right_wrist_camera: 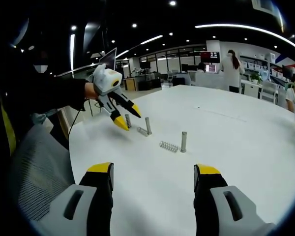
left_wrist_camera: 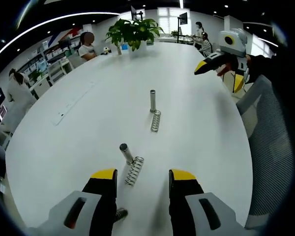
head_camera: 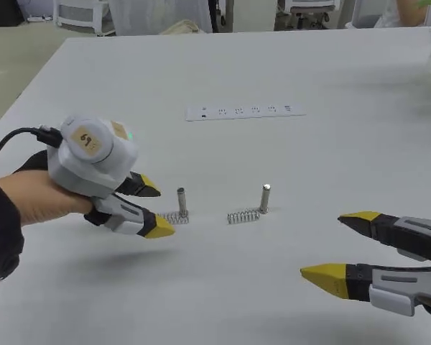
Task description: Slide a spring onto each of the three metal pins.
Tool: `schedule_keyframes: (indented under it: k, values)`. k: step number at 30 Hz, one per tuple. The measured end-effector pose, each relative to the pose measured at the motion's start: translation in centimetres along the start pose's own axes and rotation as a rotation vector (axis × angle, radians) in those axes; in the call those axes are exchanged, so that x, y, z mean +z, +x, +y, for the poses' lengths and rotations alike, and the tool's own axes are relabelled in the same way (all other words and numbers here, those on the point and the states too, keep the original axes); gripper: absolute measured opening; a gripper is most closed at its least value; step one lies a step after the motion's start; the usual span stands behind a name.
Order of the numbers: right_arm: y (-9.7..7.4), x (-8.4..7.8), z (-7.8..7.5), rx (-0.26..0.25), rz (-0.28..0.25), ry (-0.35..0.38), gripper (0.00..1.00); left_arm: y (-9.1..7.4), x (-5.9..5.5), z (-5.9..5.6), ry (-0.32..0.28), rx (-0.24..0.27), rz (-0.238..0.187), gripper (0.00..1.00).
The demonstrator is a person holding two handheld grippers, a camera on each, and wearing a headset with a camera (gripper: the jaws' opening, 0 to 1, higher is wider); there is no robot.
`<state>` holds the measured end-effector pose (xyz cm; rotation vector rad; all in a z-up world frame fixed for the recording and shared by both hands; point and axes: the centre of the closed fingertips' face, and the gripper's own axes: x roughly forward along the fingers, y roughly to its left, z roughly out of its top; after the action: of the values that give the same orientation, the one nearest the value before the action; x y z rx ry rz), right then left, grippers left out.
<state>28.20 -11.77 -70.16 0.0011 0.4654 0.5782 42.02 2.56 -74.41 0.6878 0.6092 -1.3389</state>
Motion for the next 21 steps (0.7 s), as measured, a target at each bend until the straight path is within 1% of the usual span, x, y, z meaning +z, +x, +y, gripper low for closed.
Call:
schedule_keyframes:
  k: [4, 6, 11, 15, 19, 21]
  values:
    - [0.0, 0.0, -0.1, 0.000, -0.003, 0.003, 0.64, 0.5, -0.3, 0.0, 0.022, -0.011, 0.034, 0.34]
    - [0.0, -0.1, -0.2, -0.001, -0.006, 0.006, 0.64, 0.8, -0.5, 0.1, 0.024, -0.017, 0.048, 0.34]
    - [-0.1, -0.1, -0.3, -0.004, -0.010, 0.012, 0.64, 1.1, -0.6, 0.3, 0.028, -0.021, 0.062, 0.32]
    - [-0.1, -0.1, -0.5, -0.006, -0.015, 0.016, 0.64, 1.5, -1.0, 0.5, 0.031, -0.027, 0.091, 0.29]
    - [-0.1, -0.1, -0.5, -0.004, -0.017, 0.018, 0.64, 1.8, -1.3, 0.5, 0.046, -0.031, 0.113, 0.28]
    - [0.0, -0.1, -0.6, -0.003, -0.019, 0.019, 0.64, 1.8, -1.2, 0.4, 0.049, -0.035, 0.116, 0.28]
